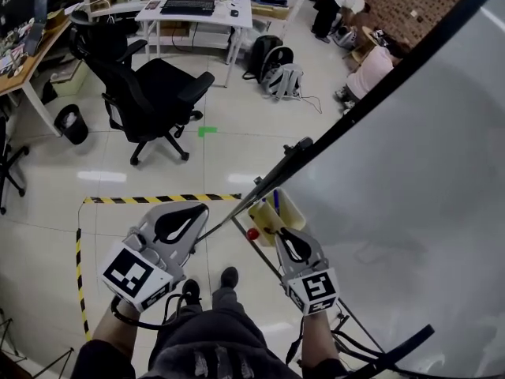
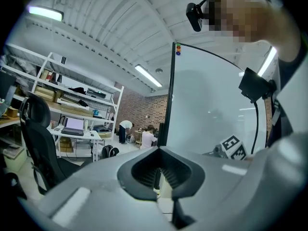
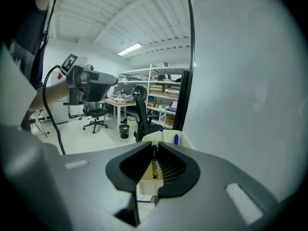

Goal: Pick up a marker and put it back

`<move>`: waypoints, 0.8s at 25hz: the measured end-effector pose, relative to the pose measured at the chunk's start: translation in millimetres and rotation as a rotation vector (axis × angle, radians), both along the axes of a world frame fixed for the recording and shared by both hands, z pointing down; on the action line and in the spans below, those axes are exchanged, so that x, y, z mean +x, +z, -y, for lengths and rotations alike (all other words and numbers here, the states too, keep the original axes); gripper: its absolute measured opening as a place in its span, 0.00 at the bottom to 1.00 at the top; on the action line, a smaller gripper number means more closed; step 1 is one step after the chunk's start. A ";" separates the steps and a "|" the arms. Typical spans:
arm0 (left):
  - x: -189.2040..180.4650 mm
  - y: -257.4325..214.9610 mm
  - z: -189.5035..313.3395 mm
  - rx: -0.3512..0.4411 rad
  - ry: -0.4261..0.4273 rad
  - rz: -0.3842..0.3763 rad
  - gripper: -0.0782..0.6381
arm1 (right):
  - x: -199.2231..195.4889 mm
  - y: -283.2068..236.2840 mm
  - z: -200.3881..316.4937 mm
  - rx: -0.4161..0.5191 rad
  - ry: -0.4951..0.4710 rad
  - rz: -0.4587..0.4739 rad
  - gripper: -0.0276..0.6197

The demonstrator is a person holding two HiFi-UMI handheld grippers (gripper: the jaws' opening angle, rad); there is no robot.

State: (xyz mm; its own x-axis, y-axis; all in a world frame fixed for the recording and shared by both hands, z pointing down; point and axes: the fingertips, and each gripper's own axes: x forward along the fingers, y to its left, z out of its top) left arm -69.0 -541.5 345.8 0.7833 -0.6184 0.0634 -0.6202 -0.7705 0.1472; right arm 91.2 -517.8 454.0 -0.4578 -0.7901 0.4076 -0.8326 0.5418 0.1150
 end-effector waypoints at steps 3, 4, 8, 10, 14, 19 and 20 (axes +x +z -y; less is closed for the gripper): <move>-1.5 -4.1 0.1 0.004 -0.005 -0.005 0.12 | 2.8 -4.4 -1.4 0.005 0.008 0.010 0.12; -2.2 -5.9 0.2 0.006 -0.007 -0.008 0.12 | 4.3 -7.3 -1.7 0.010 0.010 0.011 0.12; -6.0 -15.5 -2.1 0.023 -0.009 -0.014 0.12 | 5.7 -35.0 -0.9 0.073 0.007 0.007 0.14; -7.3 -21.6 -3.1 0.040 -0.007 -0.013 0.12 | 4.0 -53.5 1.0 0.111 -0.003 0.005 0.14; -7.7 -35.2 -3.4 0.072 -0.004 -0.027 0.12 | -7.2 -97.9 4.8 0.194 -0.028 0.045 0.14; -17.5 -51.5 -7.8 0.106 0.006 -0.026 0.12 | -34.5 -171.1 0.9 0.335 -0.092 0.131 0.14; -20.2 -55.6 -9.4 0.116 0.004 -0.030 0.12 | -41.0 -184.4 -2.5 0.357 -0.112 0.144 0.14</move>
